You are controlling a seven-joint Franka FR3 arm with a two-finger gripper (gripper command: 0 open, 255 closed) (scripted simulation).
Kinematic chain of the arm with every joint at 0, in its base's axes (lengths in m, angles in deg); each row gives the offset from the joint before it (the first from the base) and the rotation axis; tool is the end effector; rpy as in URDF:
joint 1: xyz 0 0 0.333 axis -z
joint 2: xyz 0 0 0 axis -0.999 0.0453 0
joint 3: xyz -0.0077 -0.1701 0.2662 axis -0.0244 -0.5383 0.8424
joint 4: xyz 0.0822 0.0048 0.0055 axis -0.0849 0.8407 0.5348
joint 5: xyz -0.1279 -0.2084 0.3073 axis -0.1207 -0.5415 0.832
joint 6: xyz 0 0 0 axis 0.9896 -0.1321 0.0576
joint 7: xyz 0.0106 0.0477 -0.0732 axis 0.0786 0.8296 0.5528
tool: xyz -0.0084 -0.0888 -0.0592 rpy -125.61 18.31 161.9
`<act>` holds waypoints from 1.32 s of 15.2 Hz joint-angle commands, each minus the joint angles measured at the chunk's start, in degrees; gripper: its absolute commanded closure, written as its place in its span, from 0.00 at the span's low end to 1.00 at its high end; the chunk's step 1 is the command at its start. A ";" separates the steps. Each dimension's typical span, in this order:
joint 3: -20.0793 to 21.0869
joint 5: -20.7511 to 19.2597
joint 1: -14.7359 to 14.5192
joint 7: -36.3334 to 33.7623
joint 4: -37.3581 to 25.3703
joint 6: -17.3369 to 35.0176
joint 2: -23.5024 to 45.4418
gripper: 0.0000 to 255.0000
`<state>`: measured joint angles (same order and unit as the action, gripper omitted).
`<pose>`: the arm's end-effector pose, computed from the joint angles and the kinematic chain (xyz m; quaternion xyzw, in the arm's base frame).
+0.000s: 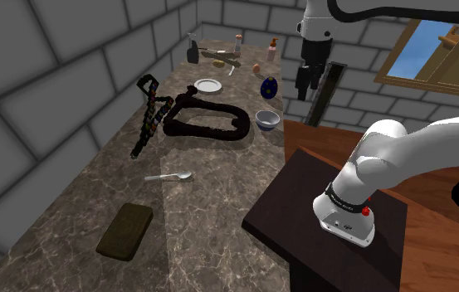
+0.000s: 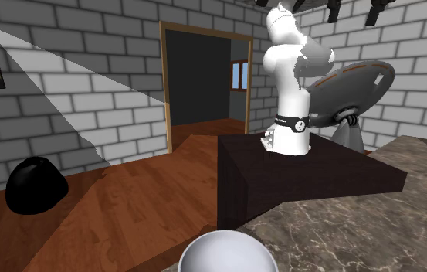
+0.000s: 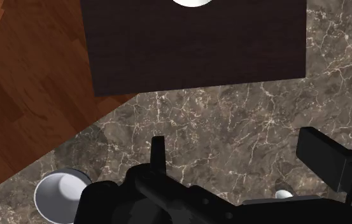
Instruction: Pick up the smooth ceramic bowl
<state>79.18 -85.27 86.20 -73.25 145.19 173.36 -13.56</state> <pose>0.2851 -0.0268 0.5491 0.9957 -0.0237 -0.0879 0.0176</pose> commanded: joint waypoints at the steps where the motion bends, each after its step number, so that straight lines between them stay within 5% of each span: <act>1: 0.00 0.00 0.00 0.00 0.00 0.00 0.00 0.00; 11: -6.07 -6.57 2.63 4.00 7.67 21.60 10.96 0.00; 20: -11.63 -10.30 4.50 7.07 7.07 41.30 28.20 0.00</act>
<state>67.95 -95.43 90.71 -66.22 152.58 212.03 12.13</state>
